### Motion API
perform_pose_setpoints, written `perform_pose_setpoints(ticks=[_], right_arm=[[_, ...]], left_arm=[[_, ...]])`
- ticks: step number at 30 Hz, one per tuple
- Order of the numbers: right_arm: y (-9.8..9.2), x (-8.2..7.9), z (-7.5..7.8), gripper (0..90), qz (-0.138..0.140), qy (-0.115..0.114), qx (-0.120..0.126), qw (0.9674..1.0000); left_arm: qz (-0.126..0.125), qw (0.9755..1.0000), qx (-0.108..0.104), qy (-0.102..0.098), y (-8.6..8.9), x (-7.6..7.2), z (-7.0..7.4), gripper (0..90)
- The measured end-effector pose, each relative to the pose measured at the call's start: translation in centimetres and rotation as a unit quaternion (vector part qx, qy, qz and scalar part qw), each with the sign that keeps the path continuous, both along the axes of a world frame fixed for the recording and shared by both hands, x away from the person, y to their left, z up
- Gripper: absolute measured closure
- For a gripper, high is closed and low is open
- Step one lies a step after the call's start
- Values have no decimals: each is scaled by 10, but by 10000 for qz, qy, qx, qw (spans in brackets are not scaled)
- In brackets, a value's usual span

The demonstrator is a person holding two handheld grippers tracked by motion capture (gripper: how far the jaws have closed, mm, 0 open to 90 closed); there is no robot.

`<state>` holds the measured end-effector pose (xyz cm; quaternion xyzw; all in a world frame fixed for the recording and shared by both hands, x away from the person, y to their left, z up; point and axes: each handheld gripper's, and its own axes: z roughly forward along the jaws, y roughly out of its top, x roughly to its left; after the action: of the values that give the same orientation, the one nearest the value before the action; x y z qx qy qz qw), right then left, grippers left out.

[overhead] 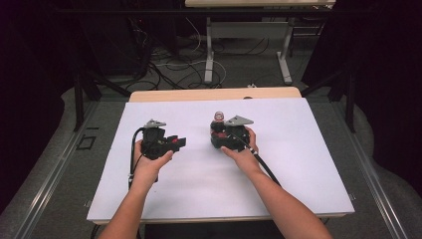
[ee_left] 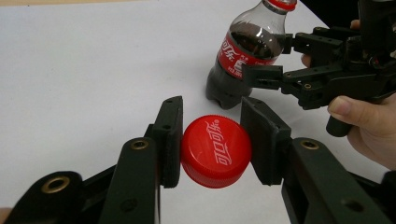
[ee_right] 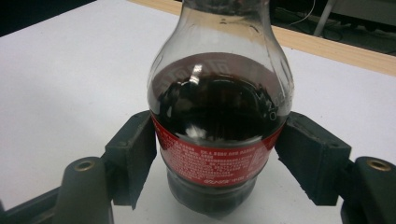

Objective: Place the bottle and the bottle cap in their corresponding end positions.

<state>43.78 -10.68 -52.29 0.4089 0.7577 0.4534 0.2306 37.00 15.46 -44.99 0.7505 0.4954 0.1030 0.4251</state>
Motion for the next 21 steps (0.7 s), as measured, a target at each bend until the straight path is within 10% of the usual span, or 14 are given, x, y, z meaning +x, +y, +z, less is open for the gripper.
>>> perform_pose_setpoints(ticks=[9, 21], right_arm=[[-2, 4, -5, 174, 127, 282, 187, 9993], [-8, 2, -17, 41, -37, 454, -210, 9987]], left_arm=[[-72, 9999, 75, 59, -3, 1, -4, 608], [-198, 9993, 231, 222, -18, 4, -21, 608]])
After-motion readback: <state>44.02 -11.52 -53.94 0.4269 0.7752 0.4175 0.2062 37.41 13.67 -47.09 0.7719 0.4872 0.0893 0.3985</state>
